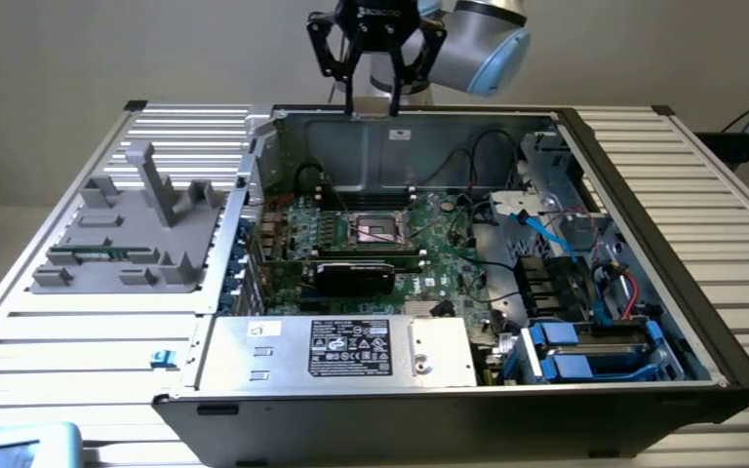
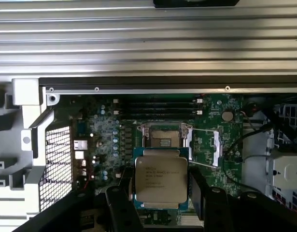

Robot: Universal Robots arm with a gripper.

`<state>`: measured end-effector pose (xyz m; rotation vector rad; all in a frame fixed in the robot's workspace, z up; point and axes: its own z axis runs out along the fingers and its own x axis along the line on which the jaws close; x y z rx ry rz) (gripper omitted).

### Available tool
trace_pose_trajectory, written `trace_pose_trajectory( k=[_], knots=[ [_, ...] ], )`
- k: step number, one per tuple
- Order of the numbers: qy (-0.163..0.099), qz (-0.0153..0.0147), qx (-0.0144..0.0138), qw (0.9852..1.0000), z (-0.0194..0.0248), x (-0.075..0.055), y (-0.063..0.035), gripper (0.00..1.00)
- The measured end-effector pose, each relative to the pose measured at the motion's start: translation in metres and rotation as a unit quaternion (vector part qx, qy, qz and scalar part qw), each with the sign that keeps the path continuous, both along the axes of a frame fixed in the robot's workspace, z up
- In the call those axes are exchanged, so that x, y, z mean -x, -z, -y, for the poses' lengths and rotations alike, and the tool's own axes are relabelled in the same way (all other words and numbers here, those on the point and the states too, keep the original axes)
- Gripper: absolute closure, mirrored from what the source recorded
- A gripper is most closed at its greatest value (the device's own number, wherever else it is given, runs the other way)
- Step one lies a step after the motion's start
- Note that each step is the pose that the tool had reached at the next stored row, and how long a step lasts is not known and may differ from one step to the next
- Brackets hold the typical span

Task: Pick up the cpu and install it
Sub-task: 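Pick up the cpu and move it towards the insertion slot, then place the cpu into insertion slot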

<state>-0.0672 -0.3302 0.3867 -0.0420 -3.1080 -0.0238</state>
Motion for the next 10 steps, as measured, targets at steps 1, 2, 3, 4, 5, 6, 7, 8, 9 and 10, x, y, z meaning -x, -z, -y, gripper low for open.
trace_pose_trajectory(
  k=[1,2,3,4,5,6,7,8,9,10],
  knots=[
    [0.001,0.0,0.0,1.0,-0.0003,-0.0007,0.0002,0.45],
    [0.001,0.0,-0.0001,1.0,-0.0005,-0.0015,0.0004,0.45],
    [0.002,0.0,-0.0003,1.0,-0.0004,-0.002,0.0005,0.45],
    [0.003,0.0,-0.0005,1.0,-0.0004,-0.0023,0.0006,0.45],
    [0.003,0.0,-0.0006,1.0,-0.0004,-0.0024,0.0006,0.45],
    [0.003,0.0,-0.0008,1.0,-0.0005,-0.0025,0.0006,0.45],
    [0.003,0.0,-0.0009,1.0,-0.0005,-0.0026,0.0007,0.45],
    [0.003,0.0,-0.0009,1.0,-0.0005,-0.0026,0.0007,0.45],
    [0.003,0.0,-0.0009,1.0,-0.0005,-0.0026,0.0007,0.45],
    [0.003,0.0,-0.0009,1.0,-0.0005,-0.0026,0.0007,0.45]
  ],
)
